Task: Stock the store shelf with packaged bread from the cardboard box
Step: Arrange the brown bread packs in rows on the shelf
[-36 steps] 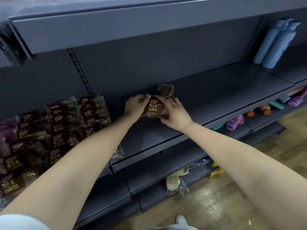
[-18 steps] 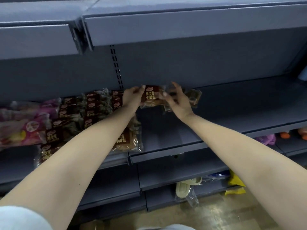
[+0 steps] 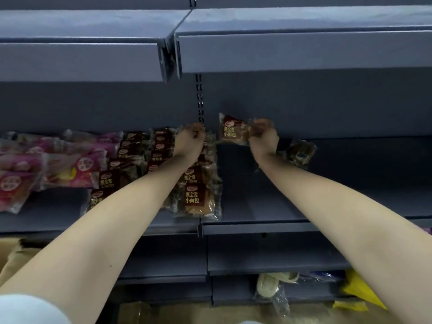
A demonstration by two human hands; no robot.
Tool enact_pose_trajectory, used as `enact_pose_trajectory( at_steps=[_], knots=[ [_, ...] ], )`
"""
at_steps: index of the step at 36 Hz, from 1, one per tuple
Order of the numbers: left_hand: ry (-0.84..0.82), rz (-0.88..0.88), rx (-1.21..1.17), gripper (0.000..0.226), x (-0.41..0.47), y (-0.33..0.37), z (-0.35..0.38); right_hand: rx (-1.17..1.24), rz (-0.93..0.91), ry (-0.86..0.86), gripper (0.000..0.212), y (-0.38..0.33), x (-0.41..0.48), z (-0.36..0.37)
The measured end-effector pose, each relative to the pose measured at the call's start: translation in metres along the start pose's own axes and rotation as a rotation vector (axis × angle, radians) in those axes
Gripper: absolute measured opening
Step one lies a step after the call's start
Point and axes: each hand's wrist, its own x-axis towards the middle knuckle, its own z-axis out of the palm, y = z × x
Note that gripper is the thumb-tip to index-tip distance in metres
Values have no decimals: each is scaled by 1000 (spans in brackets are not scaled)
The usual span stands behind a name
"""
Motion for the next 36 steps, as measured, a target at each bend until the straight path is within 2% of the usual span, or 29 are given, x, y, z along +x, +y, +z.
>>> enact_pose_trajectory(
  at_steps=[4,11,14,18,29,36],
  knots=[
    [-54,113,262,36,4,-12,2,-4,20,58,27,3,8,-2],
    [-140,148,572,52,7,-21,22,-82,85,44,25,15,12,8],
    [-198,97,639,62,8,-22,34,-107,133,38,26,18,13,15],
    [-230,26,696,71,9,-26,45,-137,206,42,26,20,17,25],
    [-216,22,691,69,10,-33,49,-47,288,48,21,24,34,54],
    [-228,18,712,71,11,-37,51,-133,185,69,27,29,38,64]
  ],
)
